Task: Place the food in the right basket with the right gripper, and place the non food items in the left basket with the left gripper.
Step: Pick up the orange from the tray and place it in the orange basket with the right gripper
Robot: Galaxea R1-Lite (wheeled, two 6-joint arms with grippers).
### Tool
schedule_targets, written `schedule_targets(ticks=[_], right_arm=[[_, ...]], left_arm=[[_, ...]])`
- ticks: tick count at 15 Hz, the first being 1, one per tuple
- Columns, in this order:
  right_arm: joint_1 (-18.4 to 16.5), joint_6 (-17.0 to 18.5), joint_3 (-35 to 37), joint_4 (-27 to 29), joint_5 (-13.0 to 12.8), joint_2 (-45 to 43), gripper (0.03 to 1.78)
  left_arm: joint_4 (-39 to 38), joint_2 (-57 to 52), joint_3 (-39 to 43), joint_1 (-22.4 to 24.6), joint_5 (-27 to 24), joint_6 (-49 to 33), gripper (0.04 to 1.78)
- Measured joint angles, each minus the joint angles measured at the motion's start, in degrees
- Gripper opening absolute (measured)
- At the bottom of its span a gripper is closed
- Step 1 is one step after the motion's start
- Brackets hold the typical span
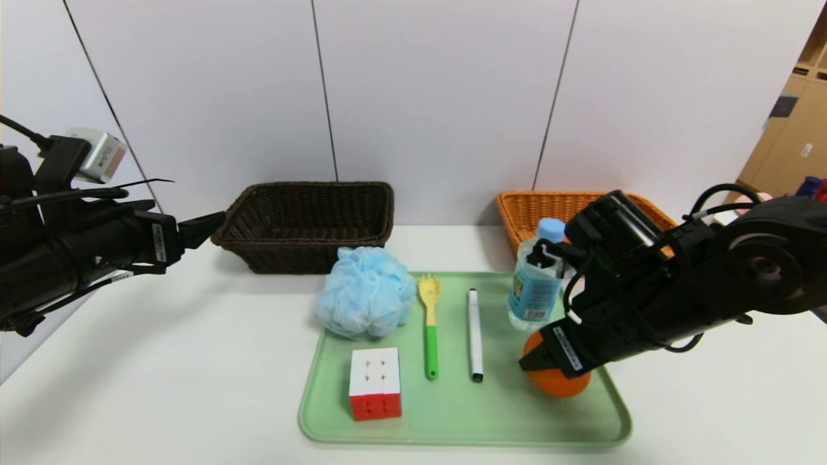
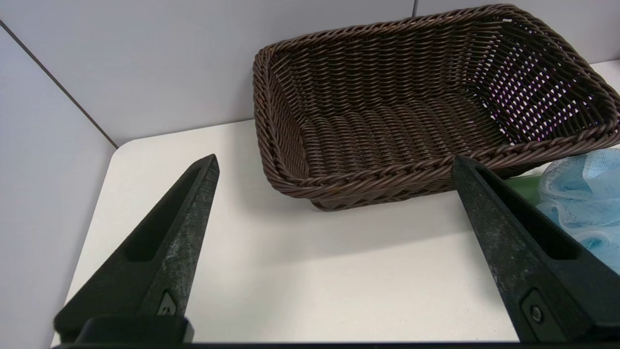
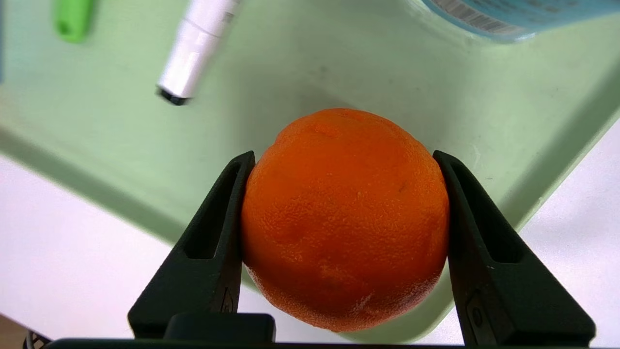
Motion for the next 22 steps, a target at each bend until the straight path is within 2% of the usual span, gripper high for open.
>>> schedule_targets(ticks=[3,5,6,8,10,11,13,15,20,22], right_arm=[[1.4,-2.0,-0.04,-2.5,0.37,-7.17,1.11],[1.46,-3.08,0.0,-7.0,0.76,-13.57,1.11],[0.33,-3.5,-0.28,-10.47,0.94,-16.51,1.11],[-5.02,-5.05,-1.9,-16.46,1.08,-19.52,1.11],[-12.43,-6.52,-6.64,-22.87,1.57,-19.74,1.11],[-15.56,-6.85,-9.57,-23.75,1.69,-18.88,1.1],[-21.03,-7.07,-14.73,-20.97,1.8,-15.58,1.1],[-24.59,-7.12,-17.42,-19.59,1.77,-11.56,1.1],[-28.17,-5.96,-19.14,-20.86,0.87,3.0,1.1],[-29.06,-5.0,-20.54,-22.91,-0.46,9.07,1.1]], left_arm=[[0.0,0.05,0.22,0.13,0.0,-0.28,1.69],[0.0,0.06,0.33,0.2,-0.02,-0.28,1.69],[0.0,0.05,0.46,0.24,-0.05,-0.24,1.69],[0.0,-0.05,1.01,0.35,0.0,-0.11,1.69],[0.02,-0.05,1.27,0.29,-0.02,0.07,1.69],[0.0,0.0,1.29,0.35,0.02,-0.02,1.69],[0.0,0.06,1.58,0.33,0.04,-0.13,1.69],[0.0,0.13,1.8,0.33,0.06,-0.17,1.69],[-0.02,0.16,2.08,0.33,0.13,-0.2,1.69],[-0.24,0.09,2.85,0.4,0.15,-0.2,1.69]])
